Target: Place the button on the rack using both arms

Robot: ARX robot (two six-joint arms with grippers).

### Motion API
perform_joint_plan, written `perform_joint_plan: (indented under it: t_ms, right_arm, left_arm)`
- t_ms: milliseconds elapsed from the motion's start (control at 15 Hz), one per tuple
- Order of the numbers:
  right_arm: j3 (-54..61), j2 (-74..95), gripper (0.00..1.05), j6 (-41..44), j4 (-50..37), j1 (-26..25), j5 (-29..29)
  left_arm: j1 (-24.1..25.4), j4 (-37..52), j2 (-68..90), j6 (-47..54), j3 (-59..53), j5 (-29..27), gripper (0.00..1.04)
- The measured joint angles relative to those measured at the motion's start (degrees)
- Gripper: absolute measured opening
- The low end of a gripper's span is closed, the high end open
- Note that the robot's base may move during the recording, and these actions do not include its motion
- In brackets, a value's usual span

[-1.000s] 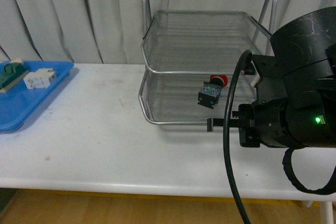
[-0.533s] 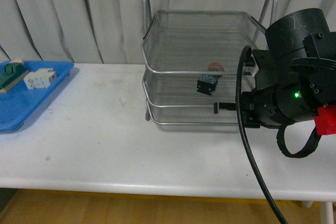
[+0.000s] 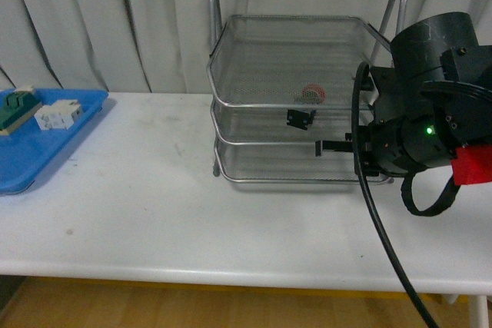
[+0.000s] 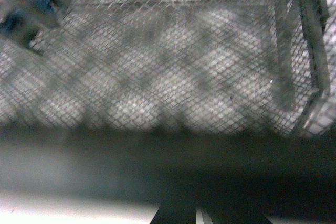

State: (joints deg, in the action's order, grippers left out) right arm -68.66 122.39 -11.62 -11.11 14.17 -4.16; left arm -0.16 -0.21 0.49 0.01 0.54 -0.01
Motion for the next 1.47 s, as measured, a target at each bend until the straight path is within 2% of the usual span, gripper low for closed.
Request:
perform_joint_plan:
  t_ms: [200, 333, 467, 600, 667, 733, 800, 867, 933, 1000, 1133, 1467]
  right_arm:
    - [8.4, -7.2, 0.02, -1.1, -2.4, -1.6, 5.2]
    - [16.5, -14.0, 0.02, -1.2, -6.9, -4.2, 8.9]
    - [28.1, -27.1, 0.02, -3.0, -11.1, -7.8, 13.4]
    - [37.3, -43.1, 0.02, -6.8, -10.4, -13.7, 18.3]
    - [42.7, -49.4, 0.02, -6.5, -17.2, -17.1, 17.6]
    - [48.1, -54.5, 0.02, -2.0, -27.3, -20.2, 13.3]
    - [53.2, -62.0, 0.02, 3.8, -31.2, -24.5, 14.2]
    - [57.3, -69.0, 0.02, 7.4, -30.7, -27.8, 16.7]
    - [61.0, -72.2, 0.02, 9.2, -33.2, -29.7, 19.3]
    - [63.1, -73.0, 0.02, 10.2, -32.6, -29.7, 19.1]
    - [67.1, -75.1, 0.02, 10.9, -33.4, -26.0, 16.5]
    - [68.0, -90.2, 0.02, 11.3, -20.3, -20.7, 10.7]
  left_arm:
    - [0.0, 0.0, 0.0, 0.0, 0.0, 0.0, 0.98]
    - [0.0, 0.0, 0.0, 0.0, 0.0, 0.0, 0.98]
    - [0.0, 0.0, 0.0, 0.0, 0.0, 0.0, 0.98]
    - [0.0, 0.0, 0.0, 0.0, 0.0, 0.0, 0.98]
    - [0.0, 0.0, 0.0, 0.0, 0.0, 0.0, 0.98]
    - [0.0, 0.0, 0.0, 0.0, 0.0, 0.0, 0.98]
    - [0.0, 0.0, 0.0, 0.0, 0.0, 0.0, 0.98]
    - [0.0, 0.0, 0.0, 0.0, 0.0, 0.0, 0.98]
    - [0.0, 0.0, 0.0, 0.0, 0.0, 0.0, 0.98]
    - [0.0, 0.0, 0.0, 0.0, 0.0, 0.0, 0.98]
    - [0.0, 0.0, 0.0, 0.0, 0.0, 0.0, 0.98]
    - [0.0, 0.0, 0.0, 0.0, 0.0, 0.0, 0.98]
